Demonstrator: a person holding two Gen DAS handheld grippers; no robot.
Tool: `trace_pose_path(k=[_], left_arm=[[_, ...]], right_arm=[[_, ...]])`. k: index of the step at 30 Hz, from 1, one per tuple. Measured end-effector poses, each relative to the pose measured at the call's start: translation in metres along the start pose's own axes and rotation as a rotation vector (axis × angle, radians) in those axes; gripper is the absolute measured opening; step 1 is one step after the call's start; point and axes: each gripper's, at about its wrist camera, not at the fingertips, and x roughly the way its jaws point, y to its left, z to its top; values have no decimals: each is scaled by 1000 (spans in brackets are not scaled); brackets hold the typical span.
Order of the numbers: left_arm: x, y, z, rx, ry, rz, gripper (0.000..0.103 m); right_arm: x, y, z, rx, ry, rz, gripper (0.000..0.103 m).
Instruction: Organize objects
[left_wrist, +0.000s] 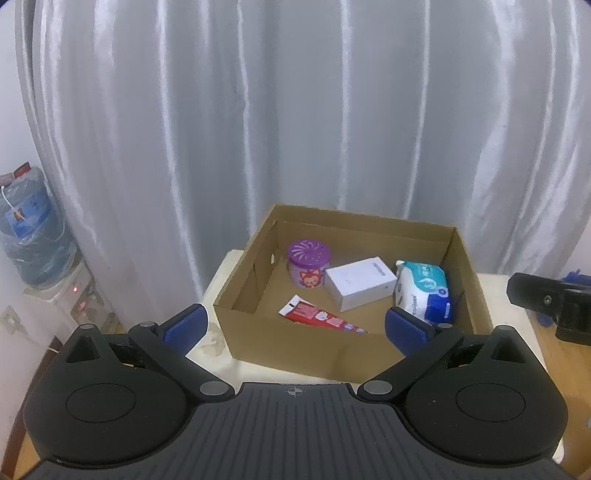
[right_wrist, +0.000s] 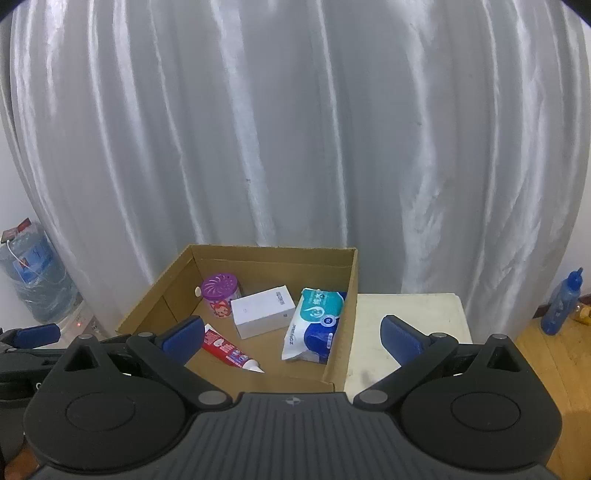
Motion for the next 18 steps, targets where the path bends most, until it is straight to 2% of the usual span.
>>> trace_pose_path(k=[18], left_arm=[[-9,0,-5,20,-1,11,103]], right_arm=[[3,-1,-6,26,42,-2,103]])
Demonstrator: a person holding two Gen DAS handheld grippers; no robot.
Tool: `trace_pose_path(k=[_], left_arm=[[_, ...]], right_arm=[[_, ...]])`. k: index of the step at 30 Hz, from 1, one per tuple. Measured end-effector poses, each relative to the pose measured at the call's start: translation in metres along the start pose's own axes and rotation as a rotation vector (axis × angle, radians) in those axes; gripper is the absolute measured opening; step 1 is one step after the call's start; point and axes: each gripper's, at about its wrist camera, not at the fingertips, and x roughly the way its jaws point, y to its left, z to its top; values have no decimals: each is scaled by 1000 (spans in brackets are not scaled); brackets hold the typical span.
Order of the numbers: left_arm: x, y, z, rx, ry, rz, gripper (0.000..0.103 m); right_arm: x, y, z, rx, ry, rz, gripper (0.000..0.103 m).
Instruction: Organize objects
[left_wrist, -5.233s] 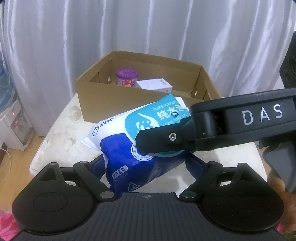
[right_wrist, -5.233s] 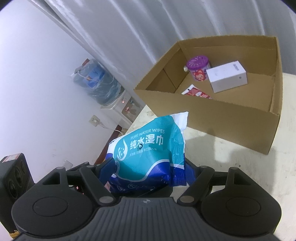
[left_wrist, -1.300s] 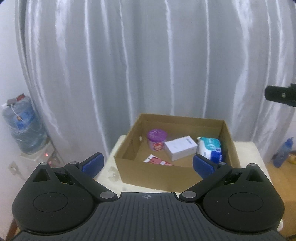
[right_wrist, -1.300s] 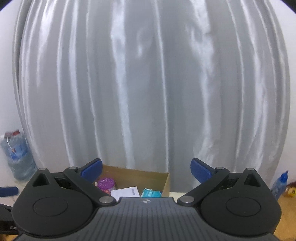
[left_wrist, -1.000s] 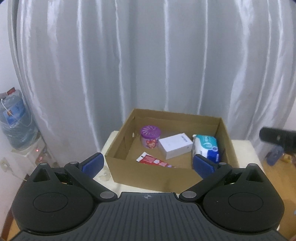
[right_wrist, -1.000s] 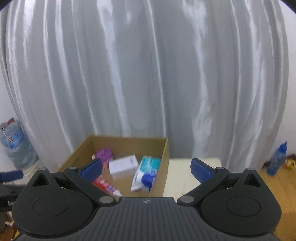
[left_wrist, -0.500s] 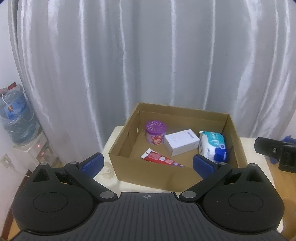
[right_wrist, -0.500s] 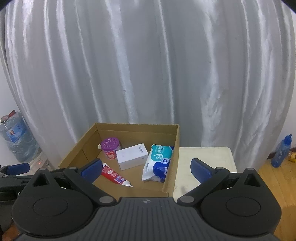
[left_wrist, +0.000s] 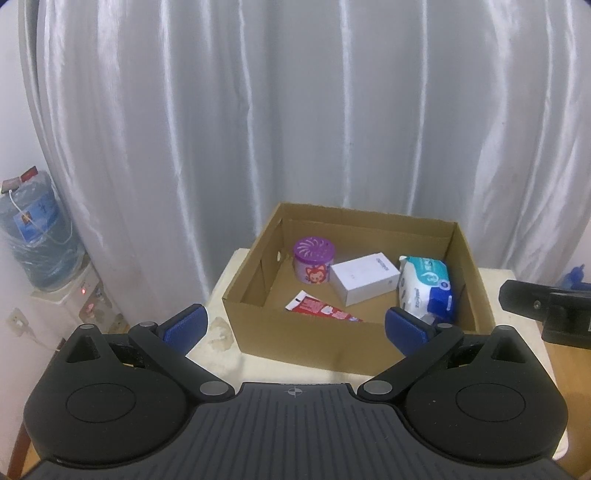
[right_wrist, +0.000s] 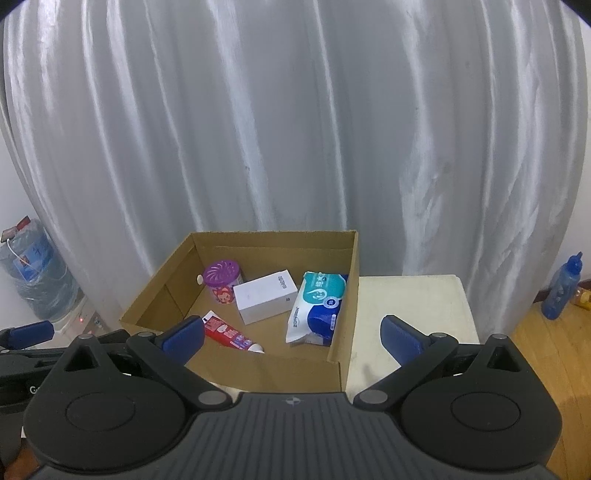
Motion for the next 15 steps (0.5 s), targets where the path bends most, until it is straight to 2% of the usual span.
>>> trace_pose_path(k=[15], left_arm=[[7,2,-2,11,33,-5,103]], right_arm=[[4,0,-1,4,12,-13,103]])
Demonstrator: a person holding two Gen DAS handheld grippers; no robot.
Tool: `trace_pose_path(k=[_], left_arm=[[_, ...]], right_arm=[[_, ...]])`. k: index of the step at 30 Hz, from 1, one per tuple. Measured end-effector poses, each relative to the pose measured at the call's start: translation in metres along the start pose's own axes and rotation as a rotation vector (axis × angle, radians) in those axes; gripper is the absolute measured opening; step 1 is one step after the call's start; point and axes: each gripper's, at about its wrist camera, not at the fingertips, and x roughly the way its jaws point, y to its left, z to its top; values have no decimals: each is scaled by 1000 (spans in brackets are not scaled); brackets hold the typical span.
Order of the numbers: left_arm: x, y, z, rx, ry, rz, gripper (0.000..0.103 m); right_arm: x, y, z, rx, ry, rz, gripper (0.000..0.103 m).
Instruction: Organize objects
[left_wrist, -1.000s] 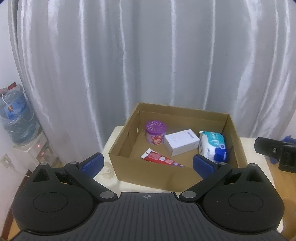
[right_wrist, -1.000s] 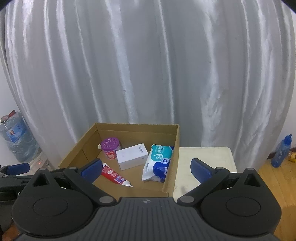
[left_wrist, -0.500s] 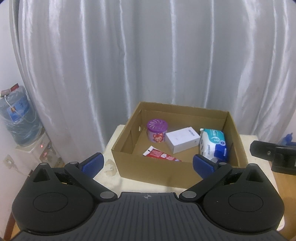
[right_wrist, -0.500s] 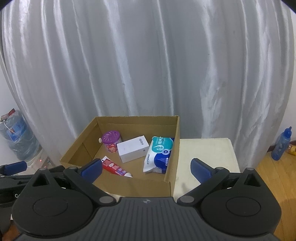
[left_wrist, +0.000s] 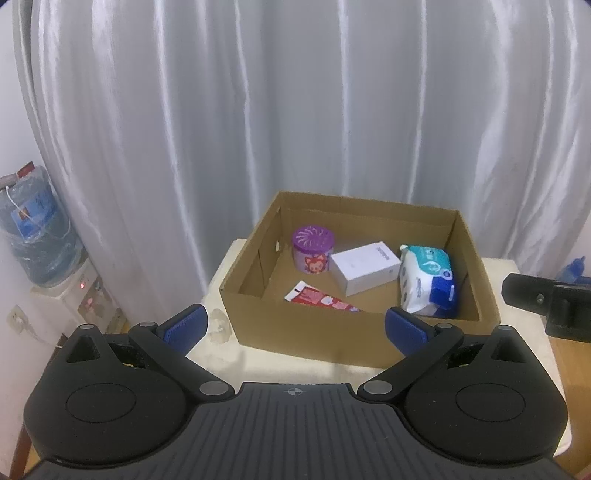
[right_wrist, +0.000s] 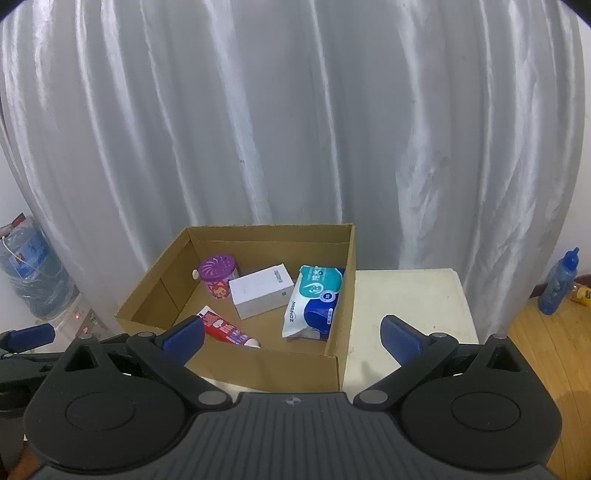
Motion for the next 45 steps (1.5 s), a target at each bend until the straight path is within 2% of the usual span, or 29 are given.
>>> trace_pose_path(k=[9,19,35,45], left_arm=[[10,-2,-2,14,25,-7,103],[30,-9,-2,76,76,-74,103],[58,-14,13,98,110,-103,103],[65,-16,10,112,129,-99,103]], right_arm=[[7,0,-2,9,12,-9,103],[24,1,-5,7,46,-52,103],[64,-6,-14,22,133,-89,103],[70,-11,-14,43,151,-86,103]])
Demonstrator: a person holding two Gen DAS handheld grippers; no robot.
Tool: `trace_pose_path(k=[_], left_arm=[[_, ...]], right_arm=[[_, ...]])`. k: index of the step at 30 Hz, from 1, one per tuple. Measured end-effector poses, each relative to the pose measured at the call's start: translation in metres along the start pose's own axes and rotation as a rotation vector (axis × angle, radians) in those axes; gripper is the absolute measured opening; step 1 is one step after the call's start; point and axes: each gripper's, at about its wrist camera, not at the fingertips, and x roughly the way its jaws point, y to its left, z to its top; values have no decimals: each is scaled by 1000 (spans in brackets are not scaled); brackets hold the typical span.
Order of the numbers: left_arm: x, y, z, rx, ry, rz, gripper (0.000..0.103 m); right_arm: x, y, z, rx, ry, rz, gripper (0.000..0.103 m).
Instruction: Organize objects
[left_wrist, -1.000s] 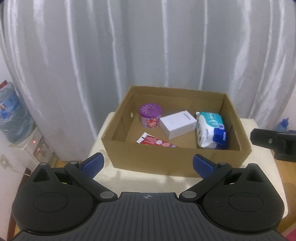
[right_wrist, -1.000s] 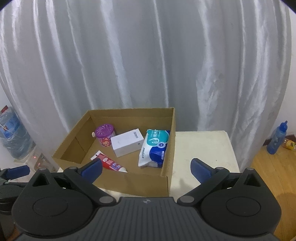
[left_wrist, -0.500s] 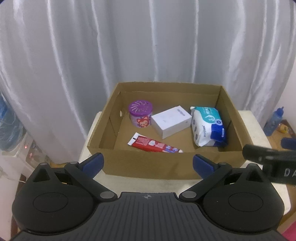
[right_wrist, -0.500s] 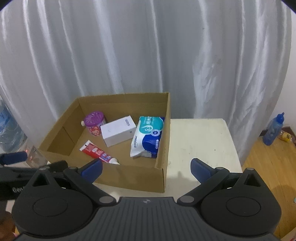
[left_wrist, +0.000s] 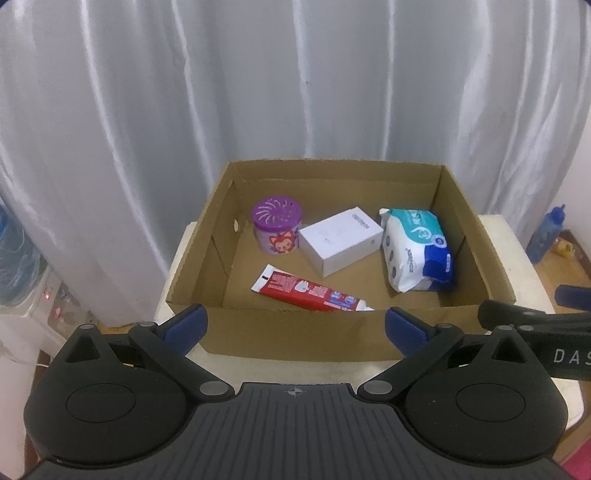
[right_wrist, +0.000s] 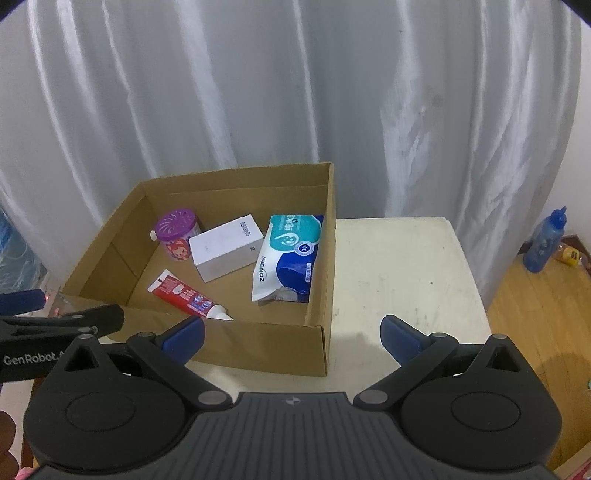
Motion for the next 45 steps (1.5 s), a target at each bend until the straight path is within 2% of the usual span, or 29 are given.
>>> trace_pose_path(k=[45], left_arm=[[-3,-8,-2,22,1,16,103]], right_arm=[[-4,-4,-3,21,10,-5,103]])
